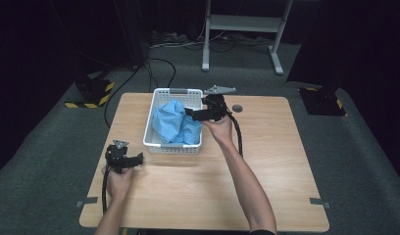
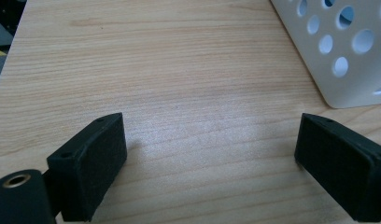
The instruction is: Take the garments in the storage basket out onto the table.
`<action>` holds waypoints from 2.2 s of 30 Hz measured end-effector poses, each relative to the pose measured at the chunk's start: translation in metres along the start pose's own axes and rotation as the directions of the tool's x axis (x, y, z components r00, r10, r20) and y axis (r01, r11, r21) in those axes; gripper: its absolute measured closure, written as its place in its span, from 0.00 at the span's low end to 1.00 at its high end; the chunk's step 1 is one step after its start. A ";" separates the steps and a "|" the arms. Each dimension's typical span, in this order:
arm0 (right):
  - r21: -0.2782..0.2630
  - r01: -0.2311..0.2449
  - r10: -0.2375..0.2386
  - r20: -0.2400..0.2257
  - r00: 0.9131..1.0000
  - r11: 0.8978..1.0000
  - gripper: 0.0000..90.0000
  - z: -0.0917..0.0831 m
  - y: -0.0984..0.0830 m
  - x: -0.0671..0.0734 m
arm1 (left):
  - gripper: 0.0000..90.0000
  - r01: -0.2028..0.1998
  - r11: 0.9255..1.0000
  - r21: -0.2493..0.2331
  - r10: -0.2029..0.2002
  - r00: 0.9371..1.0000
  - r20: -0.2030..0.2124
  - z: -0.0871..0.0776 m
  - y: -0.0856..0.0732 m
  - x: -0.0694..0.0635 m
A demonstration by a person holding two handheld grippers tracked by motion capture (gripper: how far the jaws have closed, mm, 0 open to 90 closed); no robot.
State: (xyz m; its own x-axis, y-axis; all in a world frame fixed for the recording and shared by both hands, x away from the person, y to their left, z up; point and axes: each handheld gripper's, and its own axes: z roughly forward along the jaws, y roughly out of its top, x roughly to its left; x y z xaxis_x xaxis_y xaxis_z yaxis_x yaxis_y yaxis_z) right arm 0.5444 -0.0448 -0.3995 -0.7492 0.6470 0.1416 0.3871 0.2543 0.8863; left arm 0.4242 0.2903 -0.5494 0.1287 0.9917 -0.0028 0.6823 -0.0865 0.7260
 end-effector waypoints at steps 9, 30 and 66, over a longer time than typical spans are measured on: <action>0.022 -0.019 0.019 -0.007 1.000 1.000 0.12 0.020 -0.002 -0.003 | 0.10 -0.001 1.000 0.001 0.001 1.000 -0.002 0.000 0.000 0.000; 0.090 0.007 -0.004 -0.028 1.000 0.996 0.11 0.050 -0.012 0.008 | 0.10 -0.001 1.000 0.001 0.001 1.000 -0.002 0.000 0.000 0.000; 0.165 0.038 -0.036 -0.016 0.999 0.986 0.95 0.062 -0.021 0.017 | 0.10 -0.001 1.000 0.001 0.001 1.000 0.002 0.000 0.000 0.000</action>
State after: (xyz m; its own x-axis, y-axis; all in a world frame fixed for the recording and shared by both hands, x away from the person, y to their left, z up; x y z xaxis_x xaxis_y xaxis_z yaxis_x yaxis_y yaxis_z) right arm 0.5571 0.0055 -0.4431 -0.7715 0.6255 0.1168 0.4415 0.3939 0.8062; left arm 0.4245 0.2902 -0.5495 0.1306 0.9914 -0.0032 0.6829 -0.0877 0.7252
